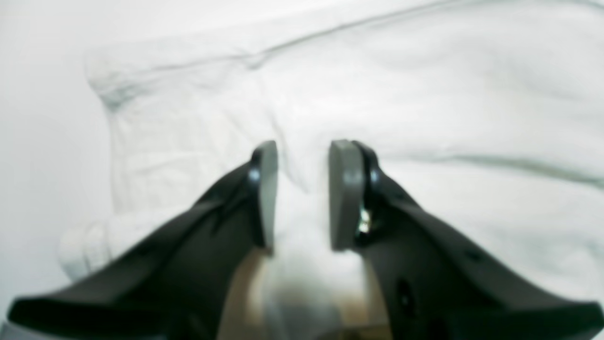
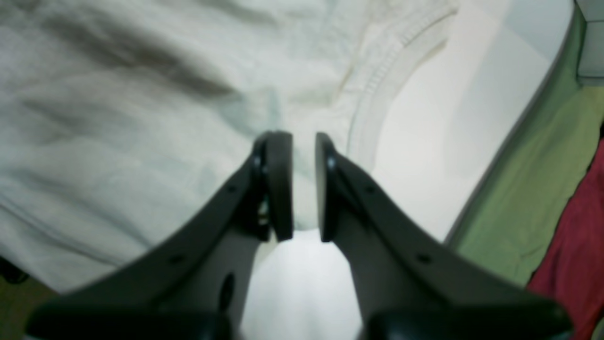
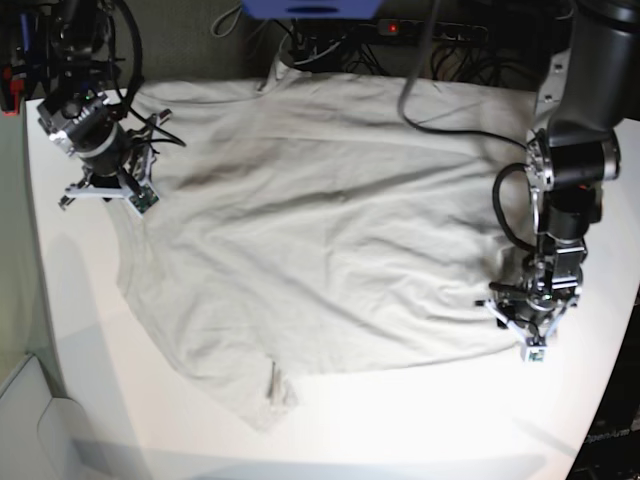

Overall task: Layout the t-shirt on the table in an organized manner, then fold the t-shirt properly
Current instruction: 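Release and move the left gripper to the shirt hem corner, grasp it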

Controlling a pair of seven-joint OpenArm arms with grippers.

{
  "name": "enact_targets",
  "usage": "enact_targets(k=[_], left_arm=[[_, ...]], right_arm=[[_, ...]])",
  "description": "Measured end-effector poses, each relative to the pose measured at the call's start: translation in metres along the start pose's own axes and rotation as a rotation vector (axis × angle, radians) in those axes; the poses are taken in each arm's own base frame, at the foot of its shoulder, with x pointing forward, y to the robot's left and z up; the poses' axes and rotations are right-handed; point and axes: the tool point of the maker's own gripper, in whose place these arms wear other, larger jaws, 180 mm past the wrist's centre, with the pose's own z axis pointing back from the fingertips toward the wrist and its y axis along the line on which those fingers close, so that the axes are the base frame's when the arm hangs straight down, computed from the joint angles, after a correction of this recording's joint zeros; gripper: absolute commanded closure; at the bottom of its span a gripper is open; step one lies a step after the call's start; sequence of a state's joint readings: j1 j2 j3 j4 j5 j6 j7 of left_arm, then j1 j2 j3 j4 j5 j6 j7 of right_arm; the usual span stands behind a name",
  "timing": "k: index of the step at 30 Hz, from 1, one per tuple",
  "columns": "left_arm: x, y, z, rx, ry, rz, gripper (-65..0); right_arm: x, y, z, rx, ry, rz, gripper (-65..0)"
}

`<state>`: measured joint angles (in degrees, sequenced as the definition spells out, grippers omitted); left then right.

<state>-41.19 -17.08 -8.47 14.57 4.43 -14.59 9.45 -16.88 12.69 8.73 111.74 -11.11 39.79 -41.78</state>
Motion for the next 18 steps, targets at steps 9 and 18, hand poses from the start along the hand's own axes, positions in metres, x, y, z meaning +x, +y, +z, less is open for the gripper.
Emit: enact_targets(k=[9,18], left_arm=[[0.019,0.049,0.013,0.077,-0.157,-0.028,-18.6],[0.058,0.081,0.022,0.133,-0.122,-0.015,-18.6]], right_arm=[[-0.01,0.002,0.002,0.008,0.022,0.011,-7.3],[-0.017,-0.001,0.004,0.004,0.041,0.023,-7.3]])
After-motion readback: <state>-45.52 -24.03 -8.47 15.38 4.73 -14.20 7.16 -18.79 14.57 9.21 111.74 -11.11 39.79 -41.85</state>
